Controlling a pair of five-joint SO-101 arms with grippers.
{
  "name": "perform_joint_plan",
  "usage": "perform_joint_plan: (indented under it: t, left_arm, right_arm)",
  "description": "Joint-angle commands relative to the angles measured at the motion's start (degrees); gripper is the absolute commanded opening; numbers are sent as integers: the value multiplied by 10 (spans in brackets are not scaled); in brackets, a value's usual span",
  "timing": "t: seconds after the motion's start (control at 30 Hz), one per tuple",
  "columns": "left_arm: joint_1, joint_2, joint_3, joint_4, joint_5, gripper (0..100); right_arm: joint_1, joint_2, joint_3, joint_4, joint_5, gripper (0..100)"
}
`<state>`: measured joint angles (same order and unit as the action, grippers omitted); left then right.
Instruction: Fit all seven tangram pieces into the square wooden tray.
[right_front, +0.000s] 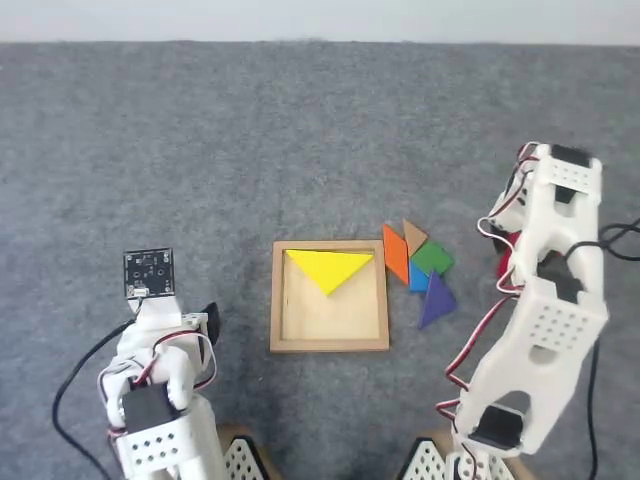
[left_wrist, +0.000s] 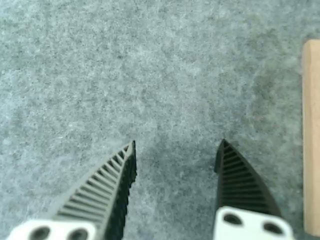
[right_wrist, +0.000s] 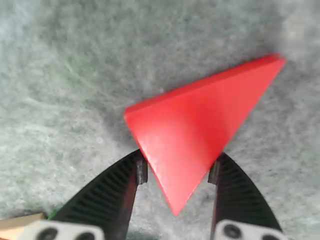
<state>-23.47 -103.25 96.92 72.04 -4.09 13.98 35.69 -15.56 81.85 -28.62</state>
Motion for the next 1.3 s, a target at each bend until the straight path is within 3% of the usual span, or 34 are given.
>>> perform_joint_plan:
  t: [0.0,0.27,0.47,0.7,1.17,1.27]
  left_arm:
    - [-3,-9,-5,3,5,245]
    - [-3,-9,-5,3,5,245]
    - [-3,-9,-5,3,5,245]
    - [-3,-9,-5,3,5,245]
    - [-3,-9,-5,3,5,245]
    - [-3,-9,-5,3,5,245]
  right_arm:
    - [16,-81,-2,27,5,194]
    - [25,-136,-5,19,2,209]
    - [21,-109,-6,-36,-82,368]
    - [12,-15,-76,-44,-157,368]
    - [5,147,-251,25,-159,367]
    - [2,165,-273,53,-159,328]
